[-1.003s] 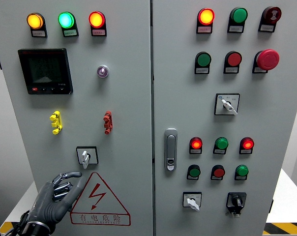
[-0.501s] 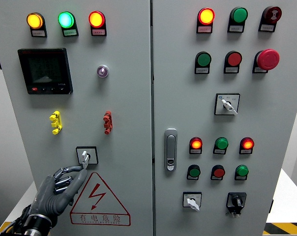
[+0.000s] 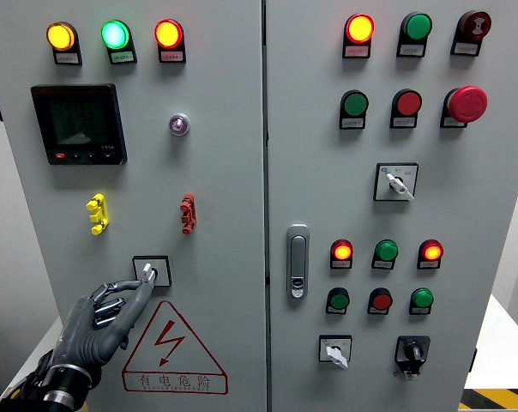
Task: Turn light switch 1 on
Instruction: 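Pinch the white rotary switch knob with the left hand fingers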
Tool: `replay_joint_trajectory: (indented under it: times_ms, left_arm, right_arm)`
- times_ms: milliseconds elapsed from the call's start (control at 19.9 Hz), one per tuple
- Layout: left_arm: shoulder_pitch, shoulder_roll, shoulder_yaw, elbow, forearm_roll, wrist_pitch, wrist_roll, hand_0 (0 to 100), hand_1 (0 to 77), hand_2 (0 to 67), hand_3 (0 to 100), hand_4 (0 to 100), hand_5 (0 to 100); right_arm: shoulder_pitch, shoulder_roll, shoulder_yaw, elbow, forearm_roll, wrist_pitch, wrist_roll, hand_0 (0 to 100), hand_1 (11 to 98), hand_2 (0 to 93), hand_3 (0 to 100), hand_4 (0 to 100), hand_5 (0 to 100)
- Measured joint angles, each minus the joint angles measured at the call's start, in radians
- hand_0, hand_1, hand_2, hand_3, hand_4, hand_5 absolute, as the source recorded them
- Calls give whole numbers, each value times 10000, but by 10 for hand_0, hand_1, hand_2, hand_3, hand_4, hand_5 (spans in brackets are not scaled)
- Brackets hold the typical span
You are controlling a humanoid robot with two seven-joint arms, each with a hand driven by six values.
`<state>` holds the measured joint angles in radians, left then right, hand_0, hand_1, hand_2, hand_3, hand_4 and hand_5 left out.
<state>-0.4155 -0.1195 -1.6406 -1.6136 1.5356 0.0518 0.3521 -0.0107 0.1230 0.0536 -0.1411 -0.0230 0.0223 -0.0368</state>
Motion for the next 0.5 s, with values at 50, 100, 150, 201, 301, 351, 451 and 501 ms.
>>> replay_joint_trajectory:
  times_ms: [50, 100, 150, 201, 301, 351, 451, 501]
  left_arm:
    - [-2, 0, 7, -52, -131, 16, 49, 0, 507, 398, 940, 1000, 995]
    - [-2, -1, 14, -89, -209, 33, 108, 0, 508, 401, 940, 1000, 995]
    - [-4, -1, 19, -108, -247, 41, 160, 0, 508, 404, 941, 1000, 995]
    - [-13, 1, 21, -122, -260, 48, 206, 0, 508, 410, 942, 1000, 995]
    - [-38, 5, 37, -184, -262, 102, 347, 0, 513, 415, 944, 1000, 993]
    - [-45, 5, 57, -211, -262, 189, 434, 0, 517, 420, 946, 1000, 993]
    - [-85, 8, 100, -226, -258, 428, 582, 0, 524, 433, 951, 1000, 992]
    - [-118, 9, 108, -226, -233, 514, 670, 0, 529, 445, 958, 1000, 995]
  right_arm:
    - [0, 0, 0, 0, 0, 0, 0, 0, 198, 0, 197, 194, 105]
    - [-1, -1, 0, 0, 0, 0, 0, 0, 200, 0, 197, 194, 105]
    - [-1, -2, 0, 0, 0, 0, 0, 0, 200, 0, 197, 194, 105]
    - [1, -2, 1, 0, 0, 0, 0, 0, 198, 0, 197, 194, 105]
    - [0, -3, 11, 0, 0, 0, 0, 0, 198, 0, 197, 194, 105]
    - [0, -3, 11, 0, 0, 0, 0, 0, 198, 0, 197, 194, 105]
    - [0, -3, 10, 0, 0, 0, 0, 0, 198, 0, 197, 194, 105]
    - [0, -3, 8, 0, 0, 0, 0, 0, 198, 0, 197, 194, 105]
